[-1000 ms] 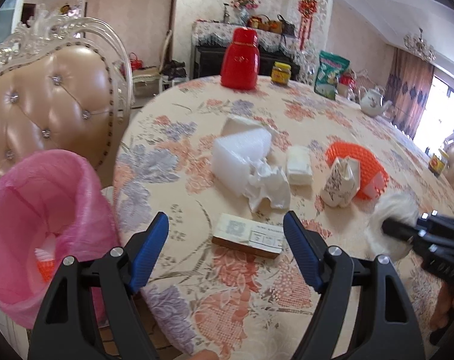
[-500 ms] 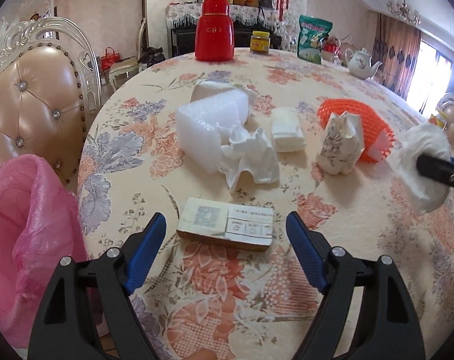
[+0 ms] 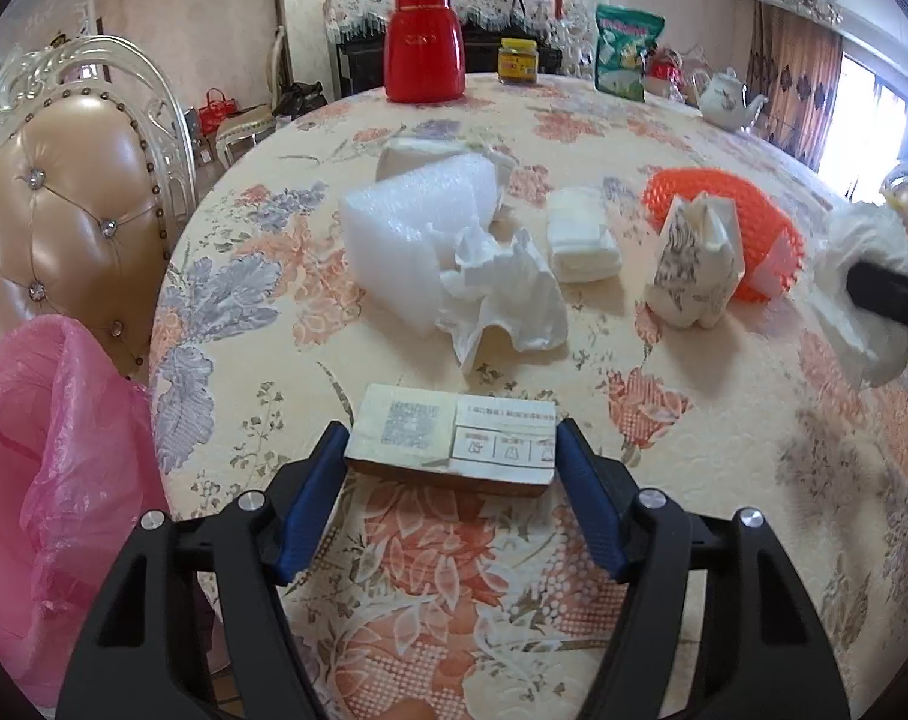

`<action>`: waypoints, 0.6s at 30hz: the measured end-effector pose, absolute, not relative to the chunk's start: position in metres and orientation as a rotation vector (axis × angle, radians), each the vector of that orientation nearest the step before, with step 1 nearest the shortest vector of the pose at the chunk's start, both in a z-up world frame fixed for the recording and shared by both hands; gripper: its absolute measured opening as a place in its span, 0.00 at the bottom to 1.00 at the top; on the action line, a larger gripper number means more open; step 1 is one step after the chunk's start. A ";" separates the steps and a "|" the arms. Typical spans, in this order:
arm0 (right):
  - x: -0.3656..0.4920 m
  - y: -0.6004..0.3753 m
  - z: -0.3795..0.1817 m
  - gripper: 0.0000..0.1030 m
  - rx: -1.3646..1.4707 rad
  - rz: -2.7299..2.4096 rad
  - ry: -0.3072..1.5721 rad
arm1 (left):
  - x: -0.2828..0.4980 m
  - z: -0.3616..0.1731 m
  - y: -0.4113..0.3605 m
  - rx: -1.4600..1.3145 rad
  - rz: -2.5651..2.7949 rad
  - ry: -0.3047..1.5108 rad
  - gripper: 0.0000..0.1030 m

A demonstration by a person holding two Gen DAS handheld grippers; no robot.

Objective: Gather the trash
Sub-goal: 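Grasp the paper card with the left tool and lift it while the right tool holds the tissue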

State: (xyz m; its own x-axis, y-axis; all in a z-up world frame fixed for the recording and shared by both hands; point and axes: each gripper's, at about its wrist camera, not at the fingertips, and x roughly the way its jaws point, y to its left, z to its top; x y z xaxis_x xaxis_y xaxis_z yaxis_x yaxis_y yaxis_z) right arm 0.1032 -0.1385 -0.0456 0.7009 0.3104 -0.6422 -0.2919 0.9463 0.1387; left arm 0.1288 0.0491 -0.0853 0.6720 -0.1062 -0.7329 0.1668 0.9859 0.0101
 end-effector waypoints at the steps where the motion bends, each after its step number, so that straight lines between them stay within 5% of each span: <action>1: 0.103 -0.140 -0.045 0.30 0.029 0.335 0.718 | 0.127 -0.080 0.050 0.067 -0.153 0.805 0.66; 18: 0.097 -0.136 -0.029 0.30 0.021 0.338 0.677 | 0.088 -0.002 0.071 -0.005 -0.085 0.593 0.66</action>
